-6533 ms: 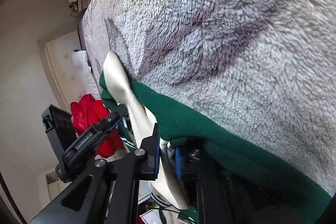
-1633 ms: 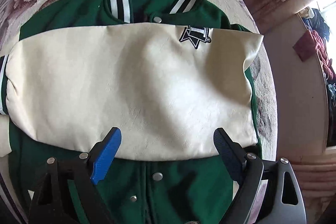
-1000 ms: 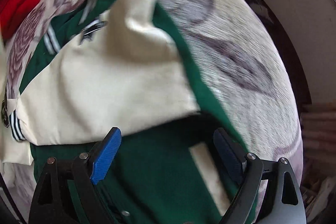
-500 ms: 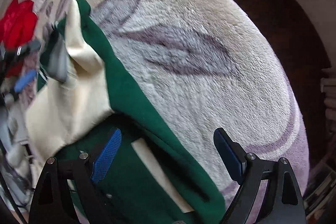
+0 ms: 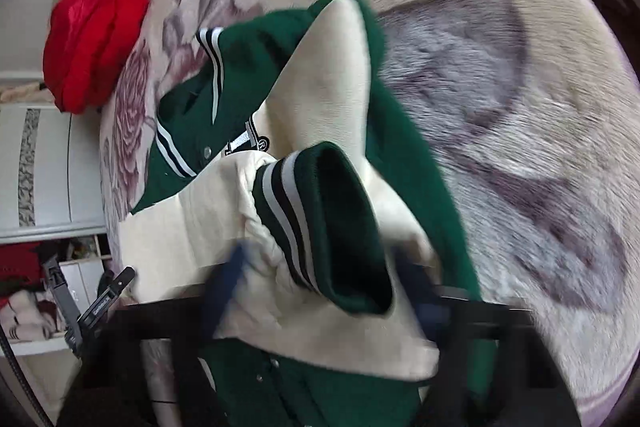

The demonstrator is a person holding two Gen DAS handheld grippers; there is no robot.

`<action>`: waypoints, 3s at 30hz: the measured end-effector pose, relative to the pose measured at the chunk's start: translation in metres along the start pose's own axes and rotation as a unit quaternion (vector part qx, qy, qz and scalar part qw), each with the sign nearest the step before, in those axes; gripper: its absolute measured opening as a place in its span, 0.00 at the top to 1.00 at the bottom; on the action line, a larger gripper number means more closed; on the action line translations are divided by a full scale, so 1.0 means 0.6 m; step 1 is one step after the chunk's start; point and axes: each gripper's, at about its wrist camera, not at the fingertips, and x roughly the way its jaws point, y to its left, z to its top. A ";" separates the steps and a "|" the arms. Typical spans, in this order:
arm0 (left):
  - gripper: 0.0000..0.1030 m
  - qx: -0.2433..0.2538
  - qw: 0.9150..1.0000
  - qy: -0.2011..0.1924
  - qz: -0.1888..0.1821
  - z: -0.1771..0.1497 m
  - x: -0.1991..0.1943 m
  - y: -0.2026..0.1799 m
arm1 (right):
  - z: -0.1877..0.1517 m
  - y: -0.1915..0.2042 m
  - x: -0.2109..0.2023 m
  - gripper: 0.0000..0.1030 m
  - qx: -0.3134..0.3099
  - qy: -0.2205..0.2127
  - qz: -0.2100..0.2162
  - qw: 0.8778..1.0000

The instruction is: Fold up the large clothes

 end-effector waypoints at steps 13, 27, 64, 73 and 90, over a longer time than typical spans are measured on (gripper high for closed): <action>0.06 0.021 0.997 0.038 -0.058 0.017 0.066 -0.072 | 0.026 -0.033 0.020 0.91 0.039 0.017 -0.146 0.988; 0.06 0.076 0.997 0.016 -0.016 0.199 0.023 -0.194 | 0.131 0.263 0.059 0.43 -0.043 0.041 0.030 0.998; 0.06 0.133 0.986 -0.048 0.089 0.171 0.062 -0.213 | 0.200 0.303 0.212 0.52 -0.032 0.070 -0.105 0.992; 0.06 0.143 0.983 -0.058 0.100 0.151 0.060 -0.210 | 0.176 0.318 0.236 0.52 -0.095 0.076 -0.168 0.978; 0.06 0.138 0.989 -0.020 0.054 -0.125 -0.107 -0.098 | -0.240 0.152 0.056 0.52 0.002 0.181 -0.078 0.980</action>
